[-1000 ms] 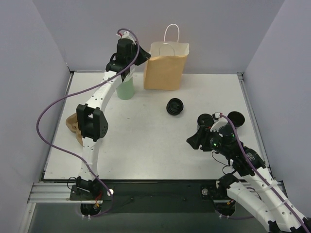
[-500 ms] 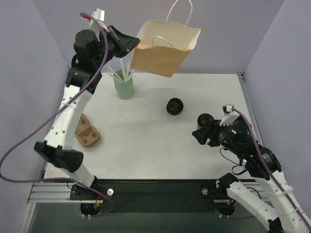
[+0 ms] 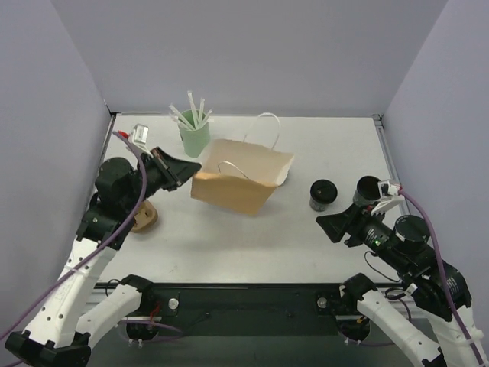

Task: Pack the takeout coffee

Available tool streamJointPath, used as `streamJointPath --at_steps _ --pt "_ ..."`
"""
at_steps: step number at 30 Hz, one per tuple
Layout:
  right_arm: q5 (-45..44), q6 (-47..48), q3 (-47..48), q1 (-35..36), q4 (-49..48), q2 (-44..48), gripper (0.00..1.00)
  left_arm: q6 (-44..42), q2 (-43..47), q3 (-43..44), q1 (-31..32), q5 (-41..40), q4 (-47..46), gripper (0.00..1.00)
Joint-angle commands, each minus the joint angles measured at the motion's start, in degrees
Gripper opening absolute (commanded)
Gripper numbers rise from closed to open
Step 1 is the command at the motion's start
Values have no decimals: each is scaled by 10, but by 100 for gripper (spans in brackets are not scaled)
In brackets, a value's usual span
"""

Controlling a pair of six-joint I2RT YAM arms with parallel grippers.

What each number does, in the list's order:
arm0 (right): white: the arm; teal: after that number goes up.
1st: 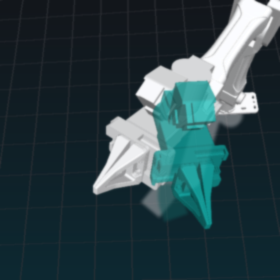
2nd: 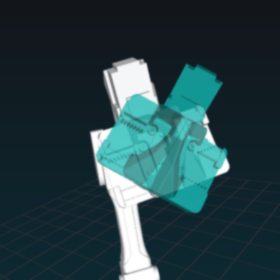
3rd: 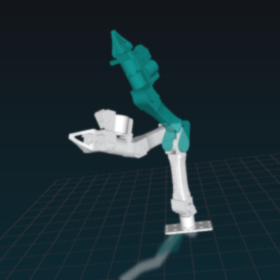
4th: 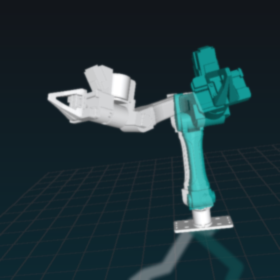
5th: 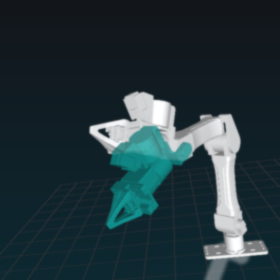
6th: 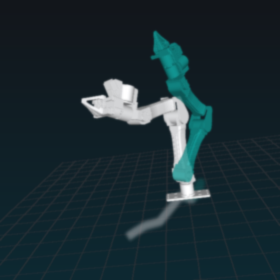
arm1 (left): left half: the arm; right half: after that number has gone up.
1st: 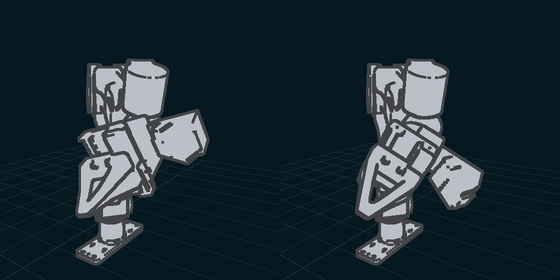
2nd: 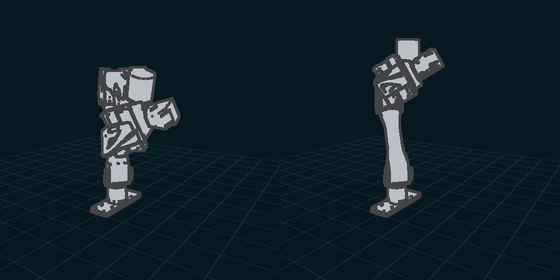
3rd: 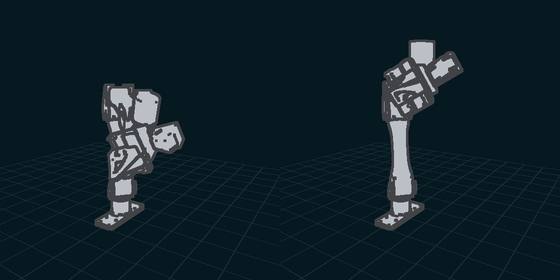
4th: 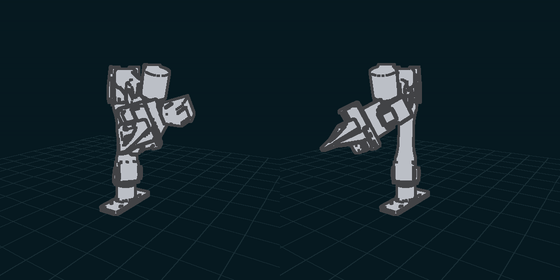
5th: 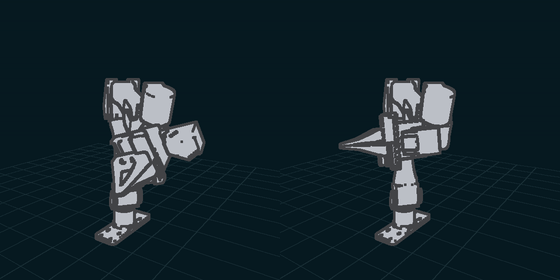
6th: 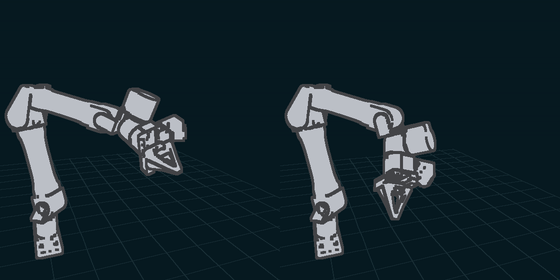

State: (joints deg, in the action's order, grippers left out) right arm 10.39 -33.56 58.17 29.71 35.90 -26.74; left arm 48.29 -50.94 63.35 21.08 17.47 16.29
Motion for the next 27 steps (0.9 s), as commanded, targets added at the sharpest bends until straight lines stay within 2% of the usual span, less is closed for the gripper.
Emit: streamJointPath --at_steps 1,7,10,11,17,22,27 --pt "-18 -19 -33 2 22 23 56 34 58 -154 4 2 -98 6" --pt "-20 -12 -70 2 29 11 56 29 52 -230 5 45 -177 9" --pt "-38 -33 -61 2 18 -8 56 15 61 -237 5 34 -164 13" --pt "-37 -32 -57 2 12 -16 56 8 64 -236 5 31 -141 22" --pt "-36 -10 10 3 -23 -102 58 -29 73 -199 5 12 -59 53" --pt "-32 0 49 4 -49 -166 59 -100 46 -140 6 -33 46 55" --pt "-31 16 80 6 -61 -219 59 -148 30 -96 6 -52 97 55"
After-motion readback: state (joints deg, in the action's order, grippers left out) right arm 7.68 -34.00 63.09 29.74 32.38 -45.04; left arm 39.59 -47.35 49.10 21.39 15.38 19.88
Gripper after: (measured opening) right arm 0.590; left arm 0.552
